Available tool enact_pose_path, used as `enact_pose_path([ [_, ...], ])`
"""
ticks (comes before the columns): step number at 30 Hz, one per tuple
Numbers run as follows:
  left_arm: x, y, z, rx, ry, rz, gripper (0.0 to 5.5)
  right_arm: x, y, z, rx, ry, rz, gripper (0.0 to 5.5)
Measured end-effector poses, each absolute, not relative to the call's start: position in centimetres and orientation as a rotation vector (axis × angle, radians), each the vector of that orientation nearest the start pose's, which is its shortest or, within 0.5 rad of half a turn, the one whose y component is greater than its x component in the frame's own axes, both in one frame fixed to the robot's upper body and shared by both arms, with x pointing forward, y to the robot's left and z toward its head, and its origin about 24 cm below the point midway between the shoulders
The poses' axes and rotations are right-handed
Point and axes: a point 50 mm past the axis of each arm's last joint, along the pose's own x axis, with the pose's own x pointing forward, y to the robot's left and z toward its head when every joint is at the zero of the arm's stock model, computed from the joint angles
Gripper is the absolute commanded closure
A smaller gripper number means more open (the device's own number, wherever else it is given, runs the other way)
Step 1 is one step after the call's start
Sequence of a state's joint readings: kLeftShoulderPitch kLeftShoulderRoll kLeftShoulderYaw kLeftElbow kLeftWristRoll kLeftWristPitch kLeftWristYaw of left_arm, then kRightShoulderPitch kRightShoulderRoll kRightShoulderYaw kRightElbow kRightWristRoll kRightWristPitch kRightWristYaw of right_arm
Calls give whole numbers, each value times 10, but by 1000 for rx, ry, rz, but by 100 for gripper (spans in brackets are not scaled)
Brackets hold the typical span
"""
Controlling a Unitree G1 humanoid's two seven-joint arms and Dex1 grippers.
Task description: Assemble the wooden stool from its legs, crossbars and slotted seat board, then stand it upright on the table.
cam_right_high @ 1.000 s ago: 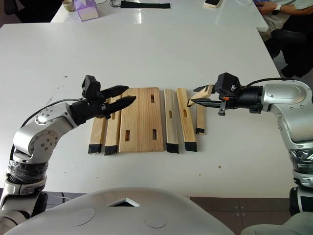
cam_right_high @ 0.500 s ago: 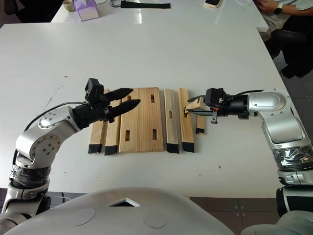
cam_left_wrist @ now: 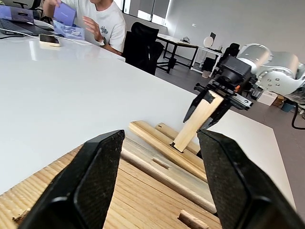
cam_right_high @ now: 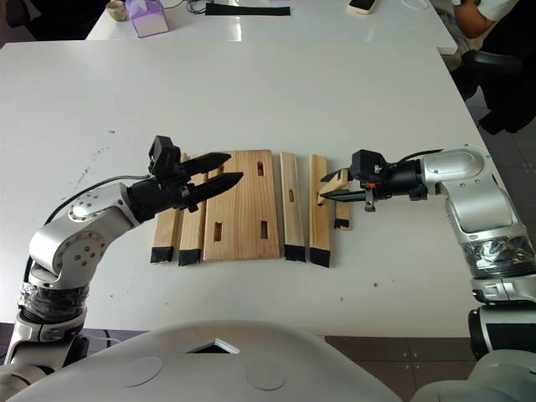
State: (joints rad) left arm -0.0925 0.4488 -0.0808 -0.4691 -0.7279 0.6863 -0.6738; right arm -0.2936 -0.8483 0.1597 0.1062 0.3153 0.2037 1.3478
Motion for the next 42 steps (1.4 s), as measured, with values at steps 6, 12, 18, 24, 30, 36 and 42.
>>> enact_pose_path([
  [6,223,124,121,-220,201,-1149,266,271,-232,93,-294,418,1265,421],
  [12,223,124,120,-221,218,-1164,266,267,-227,87,-276,375,1235,421],
  [18,223,123,120,-219,222,-1173,266,264,-217,90,-355,357,1257,421],
  [24,221,118,118,-222,230,-1191,266,274,-209,91,-398,356,1315,421],
  [30,220,116,117,-218,234,-1197,266,277,-212,86,-375,361,1287,378],
  [36,220,116,116,-218,238,-1197,266,261,-216,37,-347,485,1163,292],
  [42,220,115,117,-221,234,-1195,266,257,-215,36,-329,419,1091,244],
])
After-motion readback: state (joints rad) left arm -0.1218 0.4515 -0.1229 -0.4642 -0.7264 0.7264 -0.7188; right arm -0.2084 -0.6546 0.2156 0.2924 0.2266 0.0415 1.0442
